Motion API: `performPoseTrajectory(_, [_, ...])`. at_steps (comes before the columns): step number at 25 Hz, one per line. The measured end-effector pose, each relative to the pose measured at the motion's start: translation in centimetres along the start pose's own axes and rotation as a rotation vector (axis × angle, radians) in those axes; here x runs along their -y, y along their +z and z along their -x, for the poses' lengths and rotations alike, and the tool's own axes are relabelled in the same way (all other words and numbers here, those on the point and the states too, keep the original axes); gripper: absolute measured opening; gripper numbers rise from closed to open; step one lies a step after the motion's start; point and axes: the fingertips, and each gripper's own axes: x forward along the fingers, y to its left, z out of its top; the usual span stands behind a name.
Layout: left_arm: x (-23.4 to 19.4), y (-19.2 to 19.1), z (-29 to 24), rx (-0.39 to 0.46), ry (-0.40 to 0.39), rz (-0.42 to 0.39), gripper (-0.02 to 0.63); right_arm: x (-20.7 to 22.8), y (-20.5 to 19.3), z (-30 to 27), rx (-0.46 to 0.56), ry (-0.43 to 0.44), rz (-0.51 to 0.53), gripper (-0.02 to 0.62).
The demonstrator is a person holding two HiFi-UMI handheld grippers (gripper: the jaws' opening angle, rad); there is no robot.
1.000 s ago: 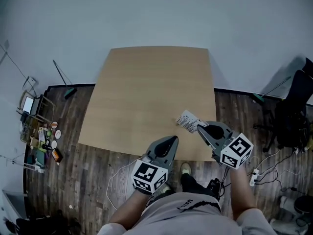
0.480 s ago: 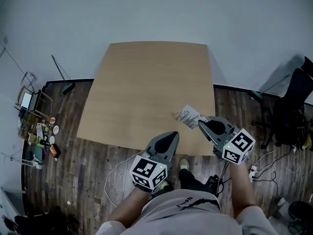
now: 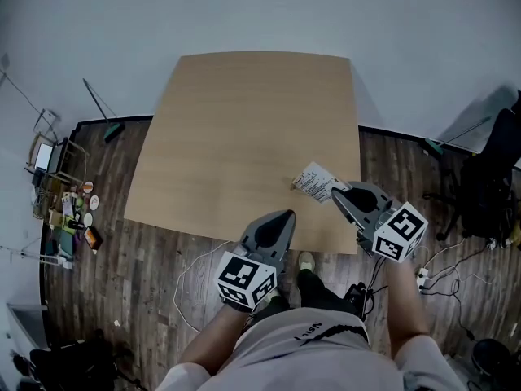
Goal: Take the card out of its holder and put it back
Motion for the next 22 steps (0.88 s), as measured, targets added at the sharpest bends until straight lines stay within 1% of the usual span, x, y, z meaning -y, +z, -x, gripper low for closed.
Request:
performPoseTrajectory(4, [-0.8,-1.7,-0.1,-0.009,0.020,-0.002,0.012,1.5,-2.2,-0.4,-0.024,0.036,0.019,0.026])
performPoseTrajectory(9, [-2.2,-3.8,-5.3,-0.053,0.066,0.022,0.012,7.8,-6.2,-1.5,-0.082,0.116,0.023,0.026])
performPoseTrajectory(11, [-2.9,-4.5,-6.4,-0.068,0.084,0.028,0.012,9.2,-8.1,-2.6,-0.111,0.146,0.029,0.026])
performPoseTrajectory(16, [-4.5,-6.2,-7.9,-0.102,0.128,0.047,0.012,11.3,-12.7,-5.3,-0.185,0.211,0.066,0.026])
performPoseTrajectory(19, [-5.5,-7.5,-8.6,-0.135,0.155,0.072,0.012,12.3,-15.1,-6.8,-0.209,0.249,0.066,0.026])
performPoseTrajectory(22, [-6.3,-8.5,-8.8,-0.157,0.180,0.089,0.012,12.9,-17.2,-7.9,-0.224,0.269,0.053,0.026])
